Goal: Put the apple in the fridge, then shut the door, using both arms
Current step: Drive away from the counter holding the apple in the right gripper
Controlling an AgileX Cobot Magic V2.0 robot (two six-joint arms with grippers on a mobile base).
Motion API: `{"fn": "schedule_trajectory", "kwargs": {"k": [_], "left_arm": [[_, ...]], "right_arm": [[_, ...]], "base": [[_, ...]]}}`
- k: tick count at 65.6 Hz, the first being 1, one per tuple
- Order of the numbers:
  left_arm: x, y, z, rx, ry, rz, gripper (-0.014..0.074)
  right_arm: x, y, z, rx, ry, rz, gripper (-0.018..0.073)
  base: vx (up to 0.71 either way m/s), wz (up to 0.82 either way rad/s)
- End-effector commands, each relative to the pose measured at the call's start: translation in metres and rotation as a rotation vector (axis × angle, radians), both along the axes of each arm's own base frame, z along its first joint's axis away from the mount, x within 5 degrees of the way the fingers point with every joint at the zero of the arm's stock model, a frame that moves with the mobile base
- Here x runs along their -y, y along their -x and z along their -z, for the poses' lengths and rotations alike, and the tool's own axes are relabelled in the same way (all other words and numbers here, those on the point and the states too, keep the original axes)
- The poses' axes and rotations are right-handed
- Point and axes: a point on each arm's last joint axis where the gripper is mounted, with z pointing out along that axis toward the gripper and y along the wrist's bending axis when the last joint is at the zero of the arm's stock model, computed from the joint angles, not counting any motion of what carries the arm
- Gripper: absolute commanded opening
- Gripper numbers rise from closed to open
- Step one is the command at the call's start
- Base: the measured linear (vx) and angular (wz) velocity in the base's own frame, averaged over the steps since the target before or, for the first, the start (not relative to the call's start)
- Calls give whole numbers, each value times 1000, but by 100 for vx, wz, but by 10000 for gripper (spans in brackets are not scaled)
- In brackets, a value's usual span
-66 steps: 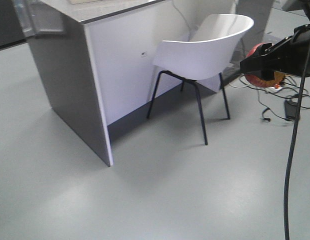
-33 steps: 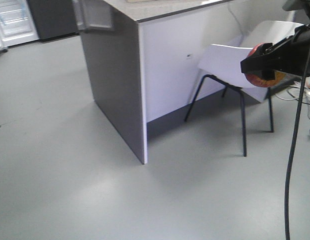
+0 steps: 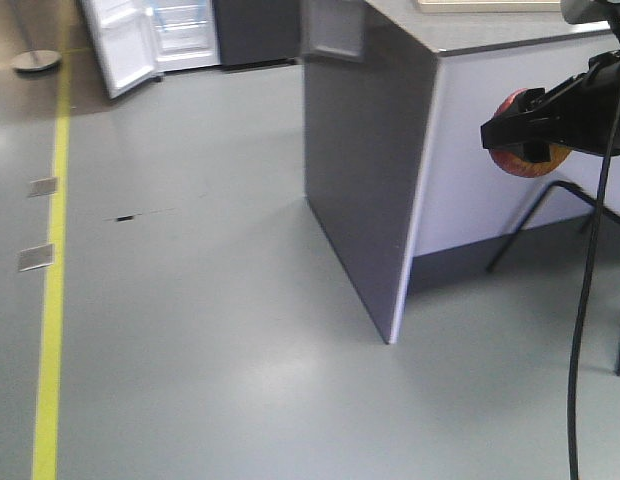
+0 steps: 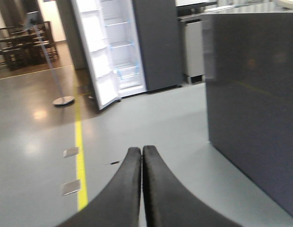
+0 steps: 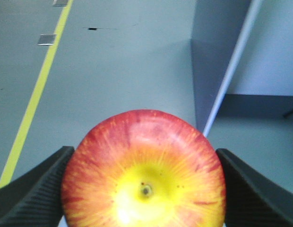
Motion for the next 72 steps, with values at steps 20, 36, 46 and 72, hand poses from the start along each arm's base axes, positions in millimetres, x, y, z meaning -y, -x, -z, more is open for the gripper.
{"fn": "schedule_trajectory", "kwargs": {"k": [20, 36, 46, 72], "left_arm": [[1, 0, -2, 70, 0, 9, -8], [1, 0, -2, 70, 0, 9, -8], [1, 0, -2, 70, 0, 9, -8], [1, 0, -2, 70, 0, 9, -8]], "right_arm": [[2, 6, -25, 117, -23, 21, 115], [2, 6, -25, 117, -23, 21, 115], [2, 6, -25, 117, -23, 21, 115], [2, 6, -24, 116, -23, 20, 115]], "base": [[9, 47], [10, 39], [11, 36], [13, 29]]}}
